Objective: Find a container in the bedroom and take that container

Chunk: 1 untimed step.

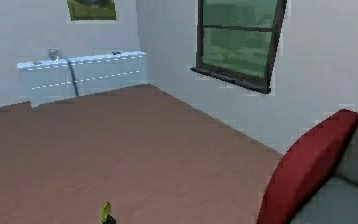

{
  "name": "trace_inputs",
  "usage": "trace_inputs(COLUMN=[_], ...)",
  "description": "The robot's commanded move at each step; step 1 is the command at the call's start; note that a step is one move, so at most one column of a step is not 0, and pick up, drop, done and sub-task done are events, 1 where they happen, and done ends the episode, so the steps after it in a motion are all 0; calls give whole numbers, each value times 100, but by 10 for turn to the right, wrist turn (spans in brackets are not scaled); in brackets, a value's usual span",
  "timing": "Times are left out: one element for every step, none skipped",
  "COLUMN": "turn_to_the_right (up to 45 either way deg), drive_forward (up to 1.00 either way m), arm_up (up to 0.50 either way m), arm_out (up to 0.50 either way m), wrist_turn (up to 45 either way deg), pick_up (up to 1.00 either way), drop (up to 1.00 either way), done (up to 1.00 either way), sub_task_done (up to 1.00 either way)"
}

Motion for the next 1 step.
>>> trace_inputs(turn_to_the_right=[0], drive_forward=[100], arm_up=[0], arm_out=[0], wrist_turn=[0], pick_up=[0], drop=[0], done=[0], sub_task_done=[0])
